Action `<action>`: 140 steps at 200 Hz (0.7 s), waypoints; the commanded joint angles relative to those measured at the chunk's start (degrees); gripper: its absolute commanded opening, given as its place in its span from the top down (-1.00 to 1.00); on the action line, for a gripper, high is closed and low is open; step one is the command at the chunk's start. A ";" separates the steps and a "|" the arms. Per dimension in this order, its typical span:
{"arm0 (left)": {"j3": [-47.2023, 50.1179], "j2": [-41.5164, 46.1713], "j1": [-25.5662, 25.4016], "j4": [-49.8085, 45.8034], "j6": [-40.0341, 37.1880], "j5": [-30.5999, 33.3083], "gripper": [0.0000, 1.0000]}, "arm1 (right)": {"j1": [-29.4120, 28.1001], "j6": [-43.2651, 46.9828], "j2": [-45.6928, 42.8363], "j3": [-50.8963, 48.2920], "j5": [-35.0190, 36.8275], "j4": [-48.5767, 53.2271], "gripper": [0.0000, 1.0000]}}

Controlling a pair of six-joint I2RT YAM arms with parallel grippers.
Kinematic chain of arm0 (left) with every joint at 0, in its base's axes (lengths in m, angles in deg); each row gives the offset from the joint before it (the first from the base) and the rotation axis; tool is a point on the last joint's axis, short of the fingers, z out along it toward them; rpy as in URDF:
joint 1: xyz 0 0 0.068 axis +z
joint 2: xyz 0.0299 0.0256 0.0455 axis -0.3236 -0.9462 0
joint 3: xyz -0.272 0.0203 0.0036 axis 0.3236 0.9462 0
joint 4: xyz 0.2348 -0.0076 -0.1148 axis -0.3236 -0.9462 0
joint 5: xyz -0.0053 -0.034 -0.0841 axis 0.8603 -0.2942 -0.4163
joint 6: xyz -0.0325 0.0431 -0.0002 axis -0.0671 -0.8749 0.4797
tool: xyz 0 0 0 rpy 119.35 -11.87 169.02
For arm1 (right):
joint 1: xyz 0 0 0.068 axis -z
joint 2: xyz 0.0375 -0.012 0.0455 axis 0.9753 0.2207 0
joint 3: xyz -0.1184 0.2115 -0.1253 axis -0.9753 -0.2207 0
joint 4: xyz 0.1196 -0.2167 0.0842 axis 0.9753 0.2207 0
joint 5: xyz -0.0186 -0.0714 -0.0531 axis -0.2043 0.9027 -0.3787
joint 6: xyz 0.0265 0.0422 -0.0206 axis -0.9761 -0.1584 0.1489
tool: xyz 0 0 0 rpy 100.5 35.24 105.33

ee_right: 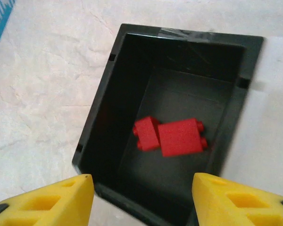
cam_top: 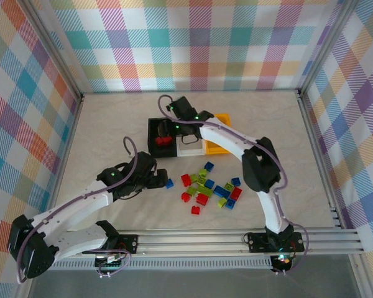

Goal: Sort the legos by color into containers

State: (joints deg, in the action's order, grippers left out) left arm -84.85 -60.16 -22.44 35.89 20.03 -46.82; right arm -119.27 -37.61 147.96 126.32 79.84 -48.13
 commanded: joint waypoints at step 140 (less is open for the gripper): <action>-19.75 -38.03 -6.29 9.34 -6.48 -11.00 -0.45 | 11.54 -5.72 -51.39 -55.04 5.01 -8.65 -0.25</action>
State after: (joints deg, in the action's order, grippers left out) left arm -101.79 -96.09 -27.95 44.20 14.11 -57.27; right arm -109.13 -41.98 99.26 72.75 84.45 -55.76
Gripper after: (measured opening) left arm 0.734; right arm 0.623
